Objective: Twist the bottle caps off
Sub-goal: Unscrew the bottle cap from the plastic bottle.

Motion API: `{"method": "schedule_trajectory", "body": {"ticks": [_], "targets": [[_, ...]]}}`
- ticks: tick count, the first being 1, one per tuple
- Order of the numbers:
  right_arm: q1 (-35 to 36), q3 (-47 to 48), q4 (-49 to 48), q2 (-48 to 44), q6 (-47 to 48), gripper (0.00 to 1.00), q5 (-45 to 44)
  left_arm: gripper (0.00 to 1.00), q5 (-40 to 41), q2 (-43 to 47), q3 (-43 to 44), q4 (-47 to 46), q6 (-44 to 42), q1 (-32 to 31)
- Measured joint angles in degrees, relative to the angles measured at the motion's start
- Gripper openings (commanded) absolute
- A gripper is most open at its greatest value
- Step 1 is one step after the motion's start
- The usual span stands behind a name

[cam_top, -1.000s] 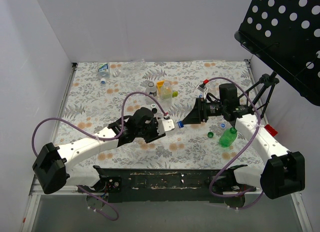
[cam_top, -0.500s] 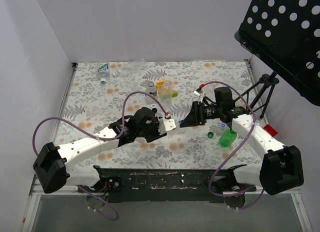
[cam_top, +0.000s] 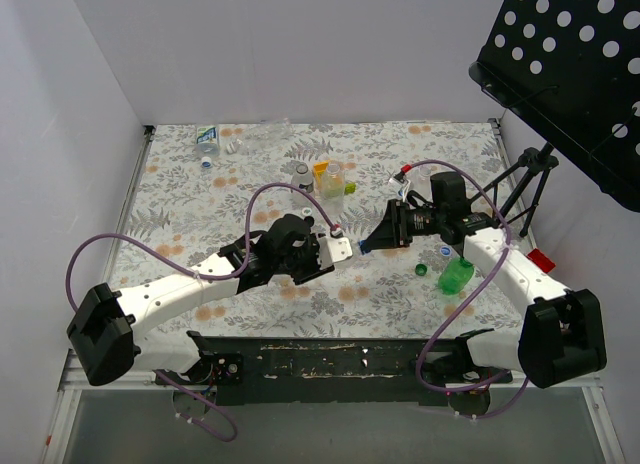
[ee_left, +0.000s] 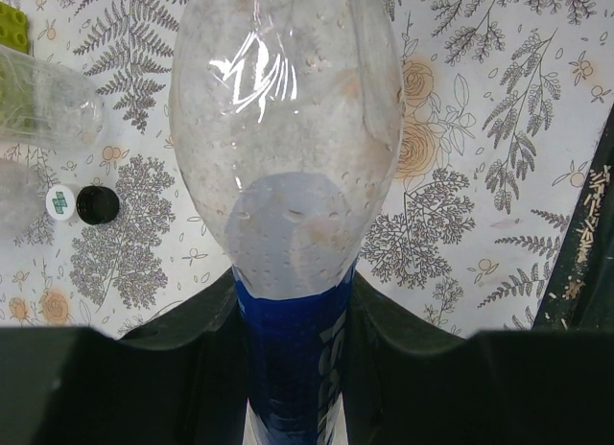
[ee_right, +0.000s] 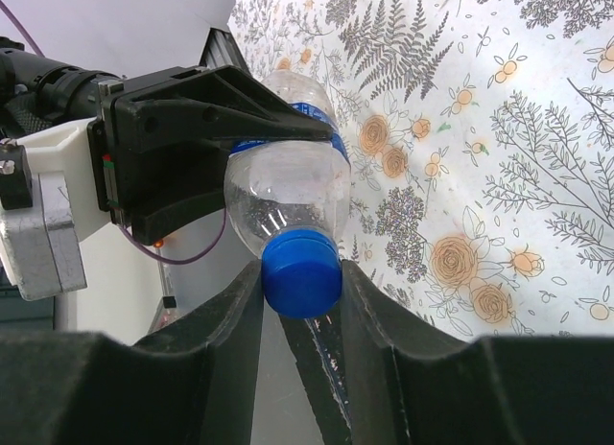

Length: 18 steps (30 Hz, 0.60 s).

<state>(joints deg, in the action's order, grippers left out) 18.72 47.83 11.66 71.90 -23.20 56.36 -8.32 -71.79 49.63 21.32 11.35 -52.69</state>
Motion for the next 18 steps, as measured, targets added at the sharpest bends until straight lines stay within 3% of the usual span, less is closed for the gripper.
{"method": "schedule_trajectory", "body": {"ticks": [7, 10, 14, 18], "targets": [[-0.09, -1.64, -2.78, 0.17, 0.61, 0.03, 2.01, 0.12, -0.09, 0.00, 0.00, 0.66, -0.04, 0.00], [-0.24, -1.90, -3.08, 0.15, 5.70, 0.01, 4.98, 0.14, -1.36, 0.61, -0.20, 0.92, -0.09, 0.00], [-0.13, -0.24, 2.54, -0.50, 21.49, 0.01, 12.20, 0.17, -6.58, 3.28, -1.18, 1.60, -0.42, 0.09], [1.97, 11.34, 25.18, 1.60, 52.61, 0.01, 14.05, 0.18, -15.67, 4.59, -0.92, 2.34, 0.04, 2.19]]}}
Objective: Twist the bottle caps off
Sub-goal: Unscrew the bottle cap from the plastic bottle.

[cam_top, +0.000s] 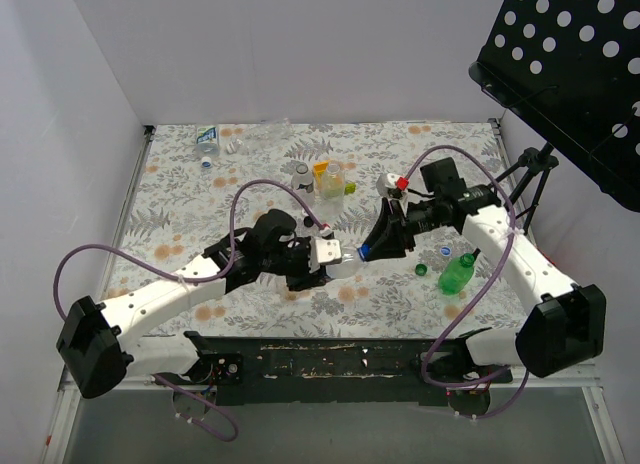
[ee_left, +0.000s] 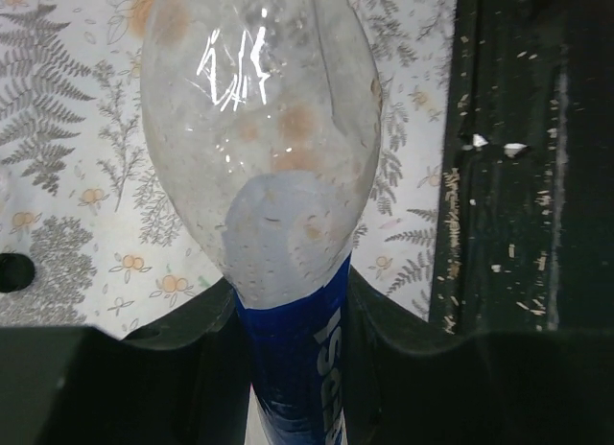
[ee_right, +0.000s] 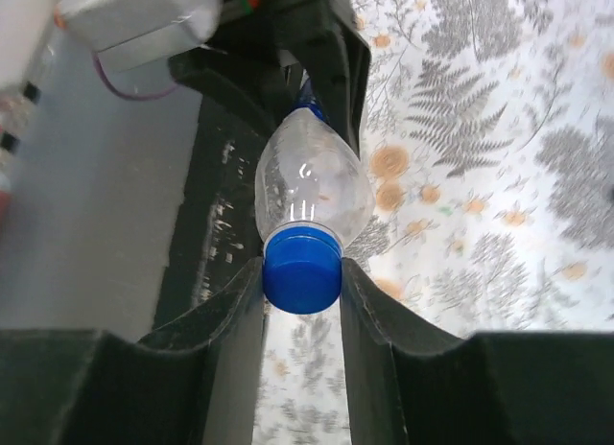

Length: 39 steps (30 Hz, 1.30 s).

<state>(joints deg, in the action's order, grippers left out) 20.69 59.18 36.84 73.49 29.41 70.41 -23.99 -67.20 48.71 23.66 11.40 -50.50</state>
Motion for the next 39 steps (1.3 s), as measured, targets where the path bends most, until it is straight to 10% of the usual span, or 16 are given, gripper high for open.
{"method": "schedule_trajectory", "body": {"ticks": [6, 12, 16, 20, 24, 39], "targets": [[4.83, 11.63, 23.76, 3.72, 37.64, 0.01, -4.24, 0.18, -13.73, -2.91, 3.48, 6.03, 0.33, 5.22], [9.09, 7.85, 21.27, -1.84, 41.35, 0.02, -12.66, 0.19, -18.16, -5.35, 3.82, 9.09, -0.39, 5.64], [9.51, 7.56, 19.41, -2.54, 40.76, 0.23, -14.51, 0.19, -16.57, -5.38, 3.82, 8.66, -1.20, 5.66], [9.38, 6.64, 16.04, -2.51, 36.02, 0.57, -15.02, 0.19, -12.72, -5.22, 3.82, 7.63, -1.64, 5.62], [9.44, 6.58, 11.91, -2.36, 27.65, 0.69, -14.38, 0.19, -9.18, -4.31, 3.63, 6.01, -1.97, 5.40], [0.66, -4.96, -11.93, -8.98, -20.35, 0.67, -11.61, 0.19, 0.85, -1.46, 2.21, 3.45, -2.23, 2.93]]}}
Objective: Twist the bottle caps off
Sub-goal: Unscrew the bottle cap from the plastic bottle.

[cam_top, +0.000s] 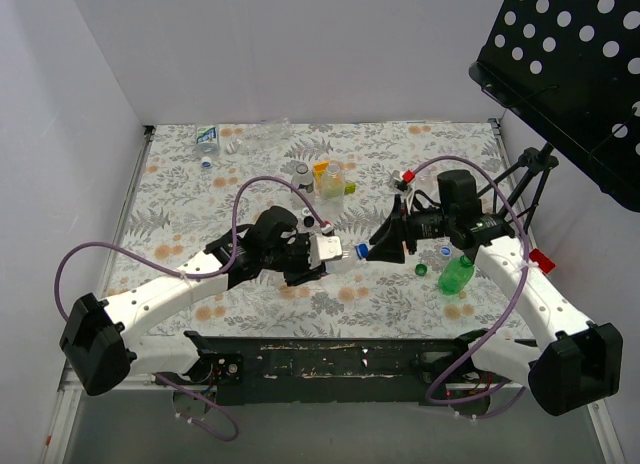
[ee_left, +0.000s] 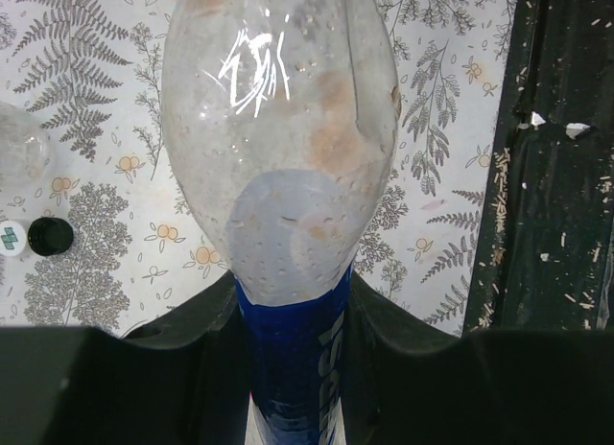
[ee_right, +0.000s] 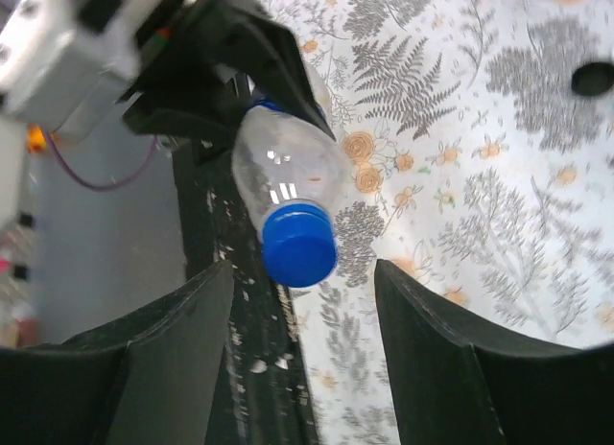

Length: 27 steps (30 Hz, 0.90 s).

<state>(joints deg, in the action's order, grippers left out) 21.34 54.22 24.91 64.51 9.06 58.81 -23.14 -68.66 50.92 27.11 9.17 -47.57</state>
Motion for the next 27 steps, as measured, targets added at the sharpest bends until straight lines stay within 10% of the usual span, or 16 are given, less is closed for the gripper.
{"method": "schedule_trajectory", "body": {"ticks": [10, 27], "targets": [[-2.10, -9.46, -13.14, -0.33, -26.16, 0.62, -1.60, 0.19, 5.20, -1.14, 0.02, -1.73, 0.09, -1.88], [-2.21, -10.21, -20.57, 1.55, -34.34, 0.40, -0.09, 0.19, 6.19, -2.19, 0.24, -2.10, 0.17, -2.54]]}}
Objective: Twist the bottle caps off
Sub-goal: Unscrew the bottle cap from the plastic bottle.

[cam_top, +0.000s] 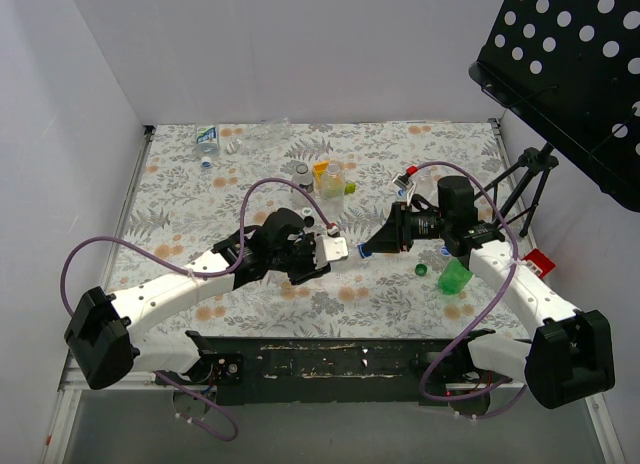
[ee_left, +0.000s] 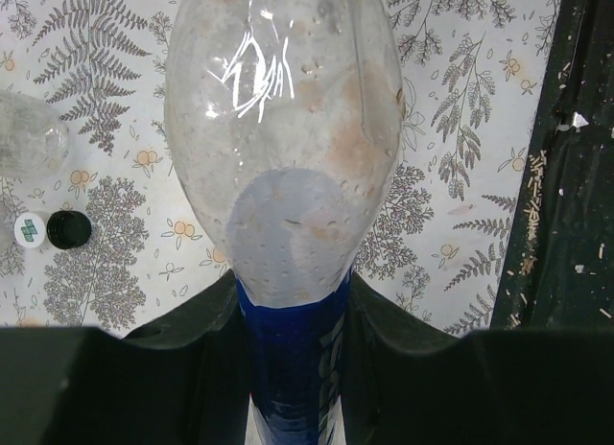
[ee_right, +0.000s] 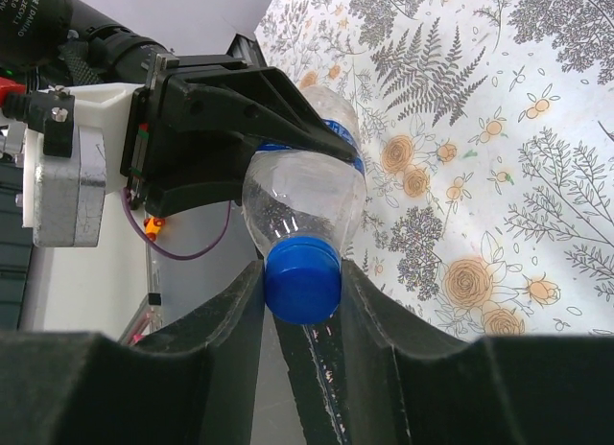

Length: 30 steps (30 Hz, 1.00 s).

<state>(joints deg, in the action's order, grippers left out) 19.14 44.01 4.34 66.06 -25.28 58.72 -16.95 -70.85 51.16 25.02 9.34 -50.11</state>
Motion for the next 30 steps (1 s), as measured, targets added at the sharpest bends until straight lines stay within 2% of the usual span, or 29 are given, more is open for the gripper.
{"method": "schedule_trajectory", "body": {"ticks": [5, 12, 15, 17, 19, 20, 21, 23, 26, 28, 30], "targets": [[0.09, 0.00, 0.11, 0.00, 0.66, 0.51, 0.17, 0.19, 0.04, 0.00, 0.02, 0.00, 0.02, 0.00], [0.83, 0.00, 1.03, 0.00, 2.60, 0.50, 0.57, 0.19, 0.24, 0.00, 0.02, -0.02, 0.04, 0.00], [0.90, 0.00, 1.81, 0.02, 3.30, 0.41, 0.55, 0.19, 0.28, 0.00, 0.02, -0.02, 0.04, 0.00], [0.87, 0.00, 2.14, 0.04, 4.02, 0.23, 0.24, 0.19, 0.26, 0.00, 0.02, -0.07, 0.02, 0.00], [0.85, 0.00, 2.47, 0.04, 4.74, 0.14, 0.15, 0.19, 0.28, 0.00, 0.02, 0.04, 0.02, 0.00], [0.85, 0.00, 2.62, 0.04, 5.16, 0.06, 0.17, 0.19, 0.28, 0.00, 0.02, 0.09, 0.02, 0.00], [0.85, 0.00, 2.75, 0.04, 5.70, 0.02, 0.28, 0.19, 0.26, 0.00, 0.02, 0.17, 0.02, 0.00], [0.87, 0.02, 2.82, 0.07, 7.69, 0.01, 1.14, 0.19, 0.15, 0.04, 0.00, 0.22, -0.07, 0.00], [1.07, 1.55, 5.79, 0.70, 15.91, 0.01, 3.45, 0.19, -0.85, 0.42, -0.09, 0.61, -0.26, 0.00], [1.68, 5.49, 12.66, 2.21, 27.67, 0.01, 5.27, 0.19, -2.40, 0.87, -0.11, 1.01, -0.39, 0.00], [2.86, 12.68, 24.20, 5.01, 44.94, 0.01, 6.40, 0.19, -4.17, 1.44, -0.11, 1.16, -0.39, 0.11]]}}
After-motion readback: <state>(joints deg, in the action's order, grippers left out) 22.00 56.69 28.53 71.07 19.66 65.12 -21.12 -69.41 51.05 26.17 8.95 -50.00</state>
